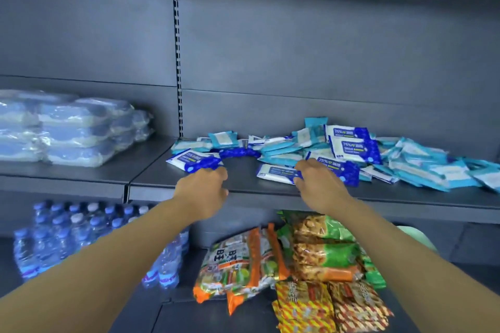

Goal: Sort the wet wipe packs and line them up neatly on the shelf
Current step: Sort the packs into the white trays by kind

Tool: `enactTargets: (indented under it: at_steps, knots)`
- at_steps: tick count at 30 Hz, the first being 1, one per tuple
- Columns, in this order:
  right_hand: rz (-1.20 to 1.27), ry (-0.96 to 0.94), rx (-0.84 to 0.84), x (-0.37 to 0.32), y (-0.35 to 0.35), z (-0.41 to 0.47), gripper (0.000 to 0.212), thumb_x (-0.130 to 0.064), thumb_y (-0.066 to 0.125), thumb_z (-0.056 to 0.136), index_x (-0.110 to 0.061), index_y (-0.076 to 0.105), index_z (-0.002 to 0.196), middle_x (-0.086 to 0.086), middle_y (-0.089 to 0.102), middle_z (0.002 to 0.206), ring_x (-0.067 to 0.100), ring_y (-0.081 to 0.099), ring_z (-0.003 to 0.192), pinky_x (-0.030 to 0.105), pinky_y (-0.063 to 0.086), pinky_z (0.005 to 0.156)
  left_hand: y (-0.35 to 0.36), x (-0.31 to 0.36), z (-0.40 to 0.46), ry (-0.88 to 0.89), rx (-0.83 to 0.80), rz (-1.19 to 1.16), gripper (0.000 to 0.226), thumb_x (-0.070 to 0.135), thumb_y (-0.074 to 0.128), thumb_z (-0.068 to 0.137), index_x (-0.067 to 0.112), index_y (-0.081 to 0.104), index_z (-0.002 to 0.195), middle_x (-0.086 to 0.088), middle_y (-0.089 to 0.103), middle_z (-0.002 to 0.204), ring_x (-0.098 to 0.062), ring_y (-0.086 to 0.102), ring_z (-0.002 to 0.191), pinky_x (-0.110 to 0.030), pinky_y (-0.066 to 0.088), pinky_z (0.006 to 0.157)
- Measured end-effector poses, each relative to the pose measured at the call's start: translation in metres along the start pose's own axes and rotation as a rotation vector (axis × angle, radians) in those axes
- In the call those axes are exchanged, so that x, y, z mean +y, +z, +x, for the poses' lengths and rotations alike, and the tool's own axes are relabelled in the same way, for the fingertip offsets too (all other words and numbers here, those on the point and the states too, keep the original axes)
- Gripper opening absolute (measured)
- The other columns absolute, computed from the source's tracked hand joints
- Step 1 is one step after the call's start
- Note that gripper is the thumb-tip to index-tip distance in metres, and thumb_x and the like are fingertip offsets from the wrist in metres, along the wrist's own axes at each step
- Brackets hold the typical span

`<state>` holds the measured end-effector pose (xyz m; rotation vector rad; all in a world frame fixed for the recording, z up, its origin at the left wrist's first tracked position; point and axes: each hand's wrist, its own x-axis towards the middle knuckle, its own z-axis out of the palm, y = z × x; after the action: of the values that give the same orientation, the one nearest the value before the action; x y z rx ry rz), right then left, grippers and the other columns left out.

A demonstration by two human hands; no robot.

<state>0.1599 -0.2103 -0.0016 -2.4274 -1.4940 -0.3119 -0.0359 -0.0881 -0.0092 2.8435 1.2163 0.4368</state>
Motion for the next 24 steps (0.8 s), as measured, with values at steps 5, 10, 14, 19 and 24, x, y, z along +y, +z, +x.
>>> enactTargets:
  at_steps: [5, 10, 14, 19, 24]
  knots:
    - [0.071, -0.022, -0.045, 0.018, 0.019, 0.053, 0.027, -0.019, 0.040, 0.099, -0.008, 0.050, 0.121, 0.013, 0.051, 0.125, 0.030, 0.049, 0.114, 0.041, 0.044, 0.092, 0.008, -0.025, 0.034, -0.116, 0.062, 0.004, 0.039, 0.016, 0.046, 0.092, 0.019, 0.044, 0.131, -0.004, 0.050, 0.132, -0.028, 0.050, 0.118, -0.038, 0.045, 0.087]
    - [0.126, 0.038, -0.130, 0.032, 0.029, 0.083, 0.028, -0.025, 0.044, 0.097, -0.011, 0.047, 0.121, 0.011, 0.051, 0.127, 0.028, 0.048, 0.113, 0.040, 0.043, 0.094, 0.008, -0.058, 0.071, -0.119, 0.019, 0.037, 0.058, 0.002, 0.046, 0.083, 0.025, 0.041, 0.136, -0.001, 0.046, 0.139, -0.026, 0.048, 0.121, -0.037, 0.044, 0.091]
    - [-0.003, 0.072, -0.229, 0.033, 0.037, 0.092, 0.051, -0.045, 0.049, 0.093, -0.015, 0.039, 0.133, 0.009, 0.047, 0.135, 0.027, 0.036, 0.127, 0.039, 0.036, 0.101, 0.015, -0.080, 0.104, -0.124, -0.018, 0.010, 0.061, 0.000, 0.045, 0.084, 0.026, 0.038, 0.139, 0.001, 0.039, 0.145, -0.026, 0.045, 0.125, -0.042, 0.043, 0.096]
    - [-0.048, 0.108, -0.335, 0.024, 0.040, 0.096, 0.055, -0.058, 0.044, 0.090, -0.020, 0.043, 0.131, 0.005, 0.046, 0.137, 0.026, 0.035, 0.128, 0.041, 0.029, 0.103, 0.023, -0.105, 0.139, -0.047, -0.125, -0.062, 0.071, -0.005, 0.044, 0.081, 0.031, 0.036, 0.142, 0.000, 0.036, 0.149, -0.025, 0.042, 0.130, -0.044, 0.039, 0.104]
    - [0.121, 0.192, -0.368, 0.008, 0.031, 0.095, 0.071, -0.056, 0.061, 0.082, -0.017, 0.039, 0.138, 0.004, 0.041, 0.142, 0.021, 0.043, 0.125, 0.031, 0.037, 0.096, 0.028, -0.113, 0.160, 0.038, -0.361, -0.133, 0.080, -0.012, 0.039, 0.081, 0.032, 0.027, 0.147, 0.000, 0.036, 0.146, -0.020, 0.041, 0.128, -0.027, 0.042, 0.095]
